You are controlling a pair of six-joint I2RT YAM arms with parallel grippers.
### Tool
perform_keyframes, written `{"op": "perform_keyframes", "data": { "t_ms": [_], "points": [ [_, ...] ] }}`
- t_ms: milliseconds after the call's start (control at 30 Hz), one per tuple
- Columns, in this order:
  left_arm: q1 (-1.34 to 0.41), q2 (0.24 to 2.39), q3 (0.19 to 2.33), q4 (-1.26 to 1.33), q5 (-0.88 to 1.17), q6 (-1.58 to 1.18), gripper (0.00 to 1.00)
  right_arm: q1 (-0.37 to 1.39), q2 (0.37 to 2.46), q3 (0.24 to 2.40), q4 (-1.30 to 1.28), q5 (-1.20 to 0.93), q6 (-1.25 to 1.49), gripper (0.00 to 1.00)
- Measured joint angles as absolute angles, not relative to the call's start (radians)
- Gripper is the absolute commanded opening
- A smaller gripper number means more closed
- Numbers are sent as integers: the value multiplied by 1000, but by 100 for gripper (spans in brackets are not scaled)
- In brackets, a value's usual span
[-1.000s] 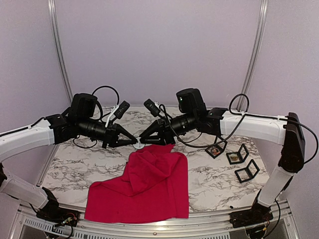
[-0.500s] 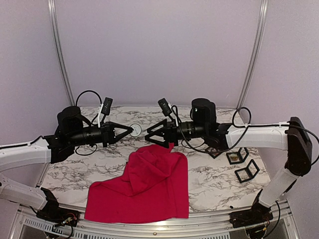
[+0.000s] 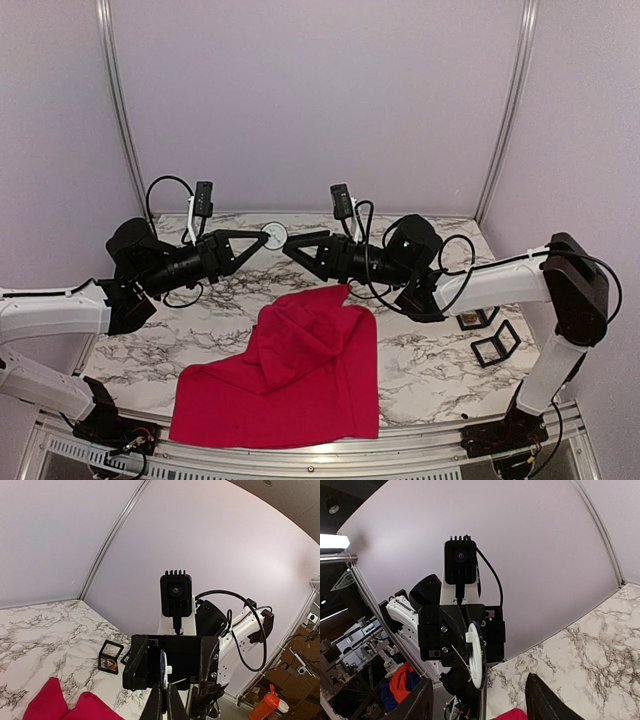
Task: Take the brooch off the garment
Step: Close the brooch at the center of the board.
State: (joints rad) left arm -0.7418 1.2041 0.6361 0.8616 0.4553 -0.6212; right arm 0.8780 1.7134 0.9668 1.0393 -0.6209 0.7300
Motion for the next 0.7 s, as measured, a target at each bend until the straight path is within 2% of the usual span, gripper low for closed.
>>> {"op": "perform_keyframes", "data": {
  "t_ms": [333, 700],
  "points": [
    [-769, 1205, 636, 864, 436, -605, 0, 905, 1720, 1000, 1085, -569, 748, 42],
    [-778, 1204, 638, 847, 427, -572, 0, 933, 1720, 1013, 1034, -533, 680, 41]
  ]
}}
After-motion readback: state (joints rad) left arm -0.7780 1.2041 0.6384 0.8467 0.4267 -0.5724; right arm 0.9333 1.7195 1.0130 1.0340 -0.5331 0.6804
